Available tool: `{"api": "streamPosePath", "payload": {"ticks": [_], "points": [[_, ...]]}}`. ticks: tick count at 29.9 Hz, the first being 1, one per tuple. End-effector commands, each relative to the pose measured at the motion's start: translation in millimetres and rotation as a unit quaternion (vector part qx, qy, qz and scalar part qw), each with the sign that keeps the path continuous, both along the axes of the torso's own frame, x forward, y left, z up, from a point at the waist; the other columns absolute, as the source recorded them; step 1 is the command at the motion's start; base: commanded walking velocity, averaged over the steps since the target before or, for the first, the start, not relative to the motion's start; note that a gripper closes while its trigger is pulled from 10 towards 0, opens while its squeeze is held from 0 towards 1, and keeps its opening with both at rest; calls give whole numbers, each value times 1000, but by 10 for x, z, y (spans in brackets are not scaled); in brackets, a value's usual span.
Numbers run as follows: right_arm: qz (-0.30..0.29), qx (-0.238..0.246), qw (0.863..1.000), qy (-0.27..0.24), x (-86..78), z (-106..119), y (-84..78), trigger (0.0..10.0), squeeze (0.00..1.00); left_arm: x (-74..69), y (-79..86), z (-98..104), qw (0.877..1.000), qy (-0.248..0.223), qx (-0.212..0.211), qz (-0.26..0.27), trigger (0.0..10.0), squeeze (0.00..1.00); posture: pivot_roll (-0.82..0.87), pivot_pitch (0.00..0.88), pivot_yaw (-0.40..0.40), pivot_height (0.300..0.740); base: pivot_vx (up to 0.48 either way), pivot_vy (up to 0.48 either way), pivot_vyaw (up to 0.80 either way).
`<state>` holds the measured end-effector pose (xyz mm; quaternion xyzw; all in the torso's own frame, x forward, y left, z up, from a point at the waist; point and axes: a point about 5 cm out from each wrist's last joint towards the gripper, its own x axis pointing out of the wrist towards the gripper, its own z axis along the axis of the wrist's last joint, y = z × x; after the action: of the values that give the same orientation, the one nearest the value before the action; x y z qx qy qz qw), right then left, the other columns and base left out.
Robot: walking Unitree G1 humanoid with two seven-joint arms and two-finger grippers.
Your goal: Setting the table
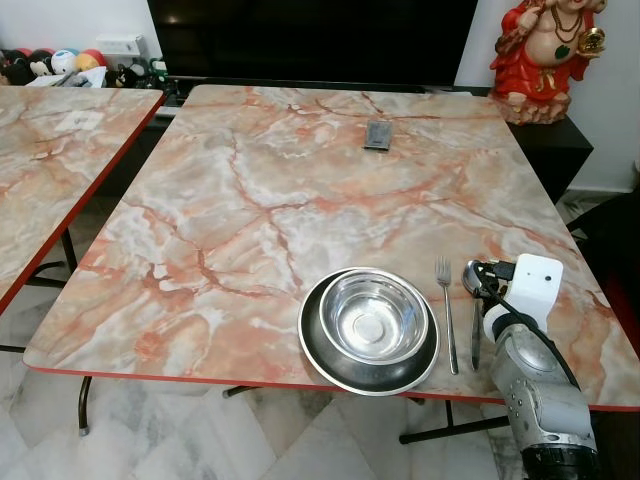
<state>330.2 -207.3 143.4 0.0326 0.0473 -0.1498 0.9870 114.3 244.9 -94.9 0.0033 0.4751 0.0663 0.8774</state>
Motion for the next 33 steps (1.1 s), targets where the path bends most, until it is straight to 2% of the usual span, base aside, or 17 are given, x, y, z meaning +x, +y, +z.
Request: {"api": "streamPosePath", "payload": {"ticks": [1, 4, 6, 7, 8, 10, 11, 12, 13, 14, 17, 23, 25, 27, 28, 29, 33], "points": [[-31, -24, 999, -32, -49, 87, -76, 10000, 0, -94, -14, -35, 1000, 16, -5, 8, 10000, 0, 55, 123, -21, 740, 0, 0, 0], [-67, -31, 997, -38, -87, 95, -168, 10000, 0, -94, -16, -35, 1000, 16, -5, 9, 10000, 0, 55, 123, -21, 740, 0, 0, 0], [-115, -32, 992, -41, -146, 85, -284, 10000, 0, -93, -18, -36, 1000, 16, -5, 9, 10000, 0, 52, 123, -22, 740, 0, 0, 0], [-208, -54, 976, -37, -296, 71, -486, 10000, 0, -91, -20, -36, 1000, 15, -5, 9, 10000, 0, 50, 123, -23, 740, 0, 0, 0], [-255, -70, 964, -38, -393, 80, -585, 10000, 0, -89, -23, -36, 1000, 15, -5, 8, 10000, 0, 53, 123, -25, 740, 0, 0, 0], [-305, -93, 947, -37, -515, 99, -691, 10000, 0, -88, -25, -36, 1000, 15, -6, 8, 10000, 0, 53, 123, -25, 740, 0, 0, 0], [-346, -101, 932, -31, -647, 91, -792, 10000, 0, -86, -26, -36, 1000, 15, -6, 9, 10000, 0, 47, 123, -27, 740, 0, 0, 0], [-366, -102, 925, -22, -721, 65, -841, 10000, 0, -86, -27, -36, 1000, 14, -6, 9, 10000, 0, 47, 123, -27, 740, 0, 0, 0], [-366, -102, 925, -22, -721, 65, -841, 10000, 0, -86, -27, -36, 1000, 14, -6, 9, 10000, 0, 47, 123, -27, 740, 0, 0, 0], [-392, -103, 914, -6, -856, 12, -886, 10000, 0, -84, -27, -36, 1000, 15, -6, 9, 10000, 0, 41, 122, -26, 740, 0, 0, 0], [-405, -92, 910, 21, -971, -86, -861, 10000, 0, -79, -29, -35, 1000, 15, -6, 8, 10000, 0, 32, 122, -24, 740, 0, 0, 0], [-398, -49, 907, 131, -1166, -493, -715, 10000, 0, -68, -44, -36, 1000, 13, -7, 6, 10000, 0, 35, 112, -32, 740, 0, 0, 0], [-417, 7, 888, 195, -1309, -774, -681, 10000, 0, -64, -50, -36, 1000, 12, -8, 8, 10000, 0, 37, 105, -39, 740, 0, 0, 0], [-429, 30, 874, 227, -1388, -911, -676, 10000, 0, -64, -54, -37, 1000, 12, -8, 9, 10000, 0, 34, 100, -43, 740, 0, 0, 0], [-429, 30, 874, 227, -1388, -911, -676, 10000, 0, -64, -54, -37, 1000, 12, -8, 9, 10000, 0, 34, 100, -43, 740, 0, 0, 0], [-436, 44, 861, 256, -1457, -1019, -679, 10000, 0, -63, -61, -39, 1000, 12, -8, 10, 10000, 0, 38, 95, -46, 740, 0, 0, 0], [-428, 54, 853, 294, -1533, -1194, -672, 10000, 0, -63, -75, -42, 1000, 11, -10, 12, 10000, 0, 39, 87, -53, 740, 0, 0, 0]]}}
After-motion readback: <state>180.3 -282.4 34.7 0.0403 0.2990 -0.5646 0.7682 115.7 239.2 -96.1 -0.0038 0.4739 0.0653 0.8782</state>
